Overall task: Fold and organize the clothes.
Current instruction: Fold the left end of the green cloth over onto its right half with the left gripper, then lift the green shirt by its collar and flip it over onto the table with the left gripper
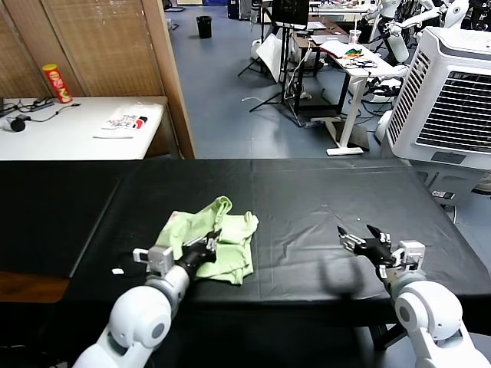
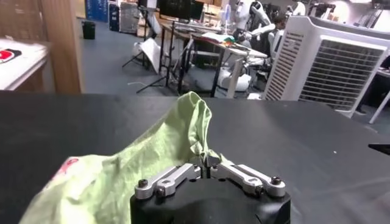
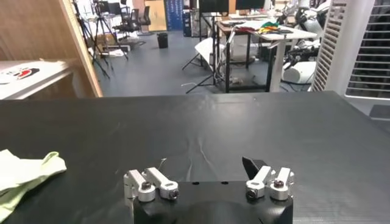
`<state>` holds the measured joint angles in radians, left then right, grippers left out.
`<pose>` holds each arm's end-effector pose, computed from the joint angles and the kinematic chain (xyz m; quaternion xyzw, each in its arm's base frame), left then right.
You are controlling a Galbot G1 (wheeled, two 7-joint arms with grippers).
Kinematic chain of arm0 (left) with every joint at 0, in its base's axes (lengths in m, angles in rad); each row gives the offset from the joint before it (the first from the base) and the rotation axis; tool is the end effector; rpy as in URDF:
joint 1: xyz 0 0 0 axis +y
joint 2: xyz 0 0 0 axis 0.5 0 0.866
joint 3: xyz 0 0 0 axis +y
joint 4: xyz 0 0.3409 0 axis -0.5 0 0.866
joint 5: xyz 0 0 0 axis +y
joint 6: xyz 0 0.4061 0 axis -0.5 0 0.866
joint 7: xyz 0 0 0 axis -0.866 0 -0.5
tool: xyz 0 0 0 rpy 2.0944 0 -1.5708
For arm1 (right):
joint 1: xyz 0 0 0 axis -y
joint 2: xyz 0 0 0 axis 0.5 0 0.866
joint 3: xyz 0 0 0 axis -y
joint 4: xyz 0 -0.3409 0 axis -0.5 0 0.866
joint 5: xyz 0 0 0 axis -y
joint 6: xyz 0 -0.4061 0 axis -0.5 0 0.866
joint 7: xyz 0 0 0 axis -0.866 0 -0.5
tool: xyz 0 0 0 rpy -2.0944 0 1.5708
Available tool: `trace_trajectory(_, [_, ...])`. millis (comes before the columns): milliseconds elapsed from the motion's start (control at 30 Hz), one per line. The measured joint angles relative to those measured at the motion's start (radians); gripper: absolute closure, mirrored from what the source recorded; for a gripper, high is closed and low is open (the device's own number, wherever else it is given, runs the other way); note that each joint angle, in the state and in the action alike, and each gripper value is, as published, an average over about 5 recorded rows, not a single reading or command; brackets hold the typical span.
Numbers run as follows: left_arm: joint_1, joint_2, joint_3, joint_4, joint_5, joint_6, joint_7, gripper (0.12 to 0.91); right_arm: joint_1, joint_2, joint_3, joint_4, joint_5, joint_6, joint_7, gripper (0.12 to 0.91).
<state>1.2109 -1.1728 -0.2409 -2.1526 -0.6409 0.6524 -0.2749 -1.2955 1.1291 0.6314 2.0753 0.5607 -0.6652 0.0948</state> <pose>0.2978 -0.0416 -0.1964 -0.1577 -0.9616 0.0588 0.2170 0.3145 -0.0964 -0.1977 0.0352 -0.9772 -0.0180 0.2085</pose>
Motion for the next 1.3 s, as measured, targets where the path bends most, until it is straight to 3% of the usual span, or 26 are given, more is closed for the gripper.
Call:
trace_trajectory(233, [-0.009,-0.042,0.029,0.025,0.010,0.000,-0.007,0.871,0.013,0.001,-0.021,-0.012,-0.009,0.000,-0.003,0.227])
trace_trajectory(333, [-0.011,-0.068,0.045,0.033,0.009,-0.004,-0.007,0.825,0.024,0.000,-0.036,-0.020,-0.010,0.000,-0.006,0.227])
trace_trajectory(533, [-0.021,-0.117,0.059,0.033,-0.047,-0.025,-0.001,0.520,0.049,-0.003,-0.076,-0.035,-0.015,0.015,-0.041,0.227])
trace_trajectory(667, [-0.014,-0.105,0.039,0.009,-0.029,-0.071,0.045,0.313,0.074,-0.016,-0.123,-0.039,-0.011,0.050,-0.097,0.227])
trace_trajectory(767, [0.001,-0.067,0.004,-0.013,0.002,-0.093,0.070,0.248,0.101,-0.022,-0.175,-0.047,-0.009,0.074,-0.133,0.227])
trace_trajectory(1000, [0.056,0.021,-0.096,-0.022,0.078,-0.121,0.073,0.232,0.226,0.001,-0.344,-0.107,-0.048,0.103,-0.152,0.227])
trace_trajectory(1300, [0.129,0.016,-0.160,-0.002,0.137,-0.135,0.069,0.232,0.375,0.064,-0.514,-0.256,-0.079,0.117,-0.163,0.244])
